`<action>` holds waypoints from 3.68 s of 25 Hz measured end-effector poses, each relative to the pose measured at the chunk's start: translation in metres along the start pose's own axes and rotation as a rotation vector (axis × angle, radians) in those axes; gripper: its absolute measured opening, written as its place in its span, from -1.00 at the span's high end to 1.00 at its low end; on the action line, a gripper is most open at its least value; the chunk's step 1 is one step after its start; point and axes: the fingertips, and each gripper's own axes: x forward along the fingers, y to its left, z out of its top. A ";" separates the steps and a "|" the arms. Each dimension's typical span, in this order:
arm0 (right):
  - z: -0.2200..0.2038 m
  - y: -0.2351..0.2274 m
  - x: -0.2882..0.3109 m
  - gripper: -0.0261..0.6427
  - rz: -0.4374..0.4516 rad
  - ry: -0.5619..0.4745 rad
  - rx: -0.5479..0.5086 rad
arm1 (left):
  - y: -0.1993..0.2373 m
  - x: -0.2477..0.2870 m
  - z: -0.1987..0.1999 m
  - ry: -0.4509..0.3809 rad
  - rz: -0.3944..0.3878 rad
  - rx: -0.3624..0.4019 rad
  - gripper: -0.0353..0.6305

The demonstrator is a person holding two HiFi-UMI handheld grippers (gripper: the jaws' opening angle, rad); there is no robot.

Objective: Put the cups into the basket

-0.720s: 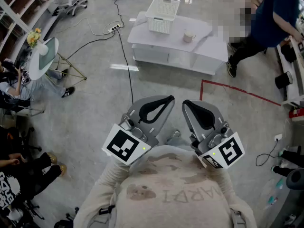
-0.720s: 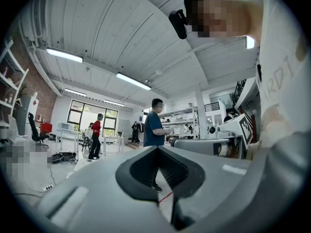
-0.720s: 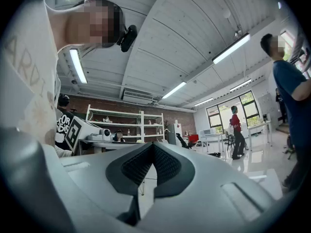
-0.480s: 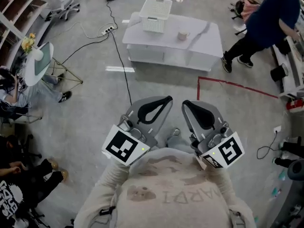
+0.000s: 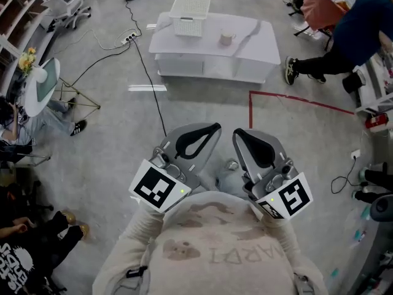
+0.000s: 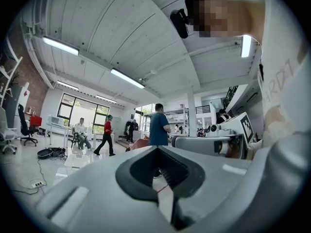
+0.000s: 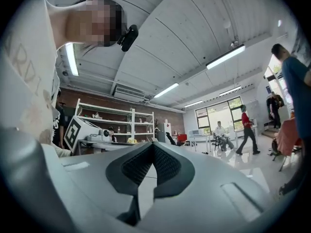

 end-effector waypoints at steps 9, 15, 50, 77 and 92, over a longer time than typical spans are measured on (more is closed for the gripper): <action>-0.003 -0.047 -0.033 0.85 0.062 0.005 -0.006 | -0.024 0.059 -0.002 0.011 0.017 0.011 0.89; 0.005 -0.128 -0.088 0.86 0.091 0.018 -0.022 | -0.057 0.146 -0.002 -0.012 0.045 0.009 0.89; 0.014 -0.459 -0.085 0.85 0.076 0.016 0.077 | 0.023 0.466 -0.027 0.011 0.061 0.009 0.89; 0.018 -0.654 0.131 0.85 0.504 0.073 0.051 | 0.247 0.579 -0.016 -0.019 0.535 0.017 0.89; -0.049 -0.711 0.224 0.85 0.769 0.207 0.091 | 0.317 0.595 -0.025 0.008 0.884 0.029 0.89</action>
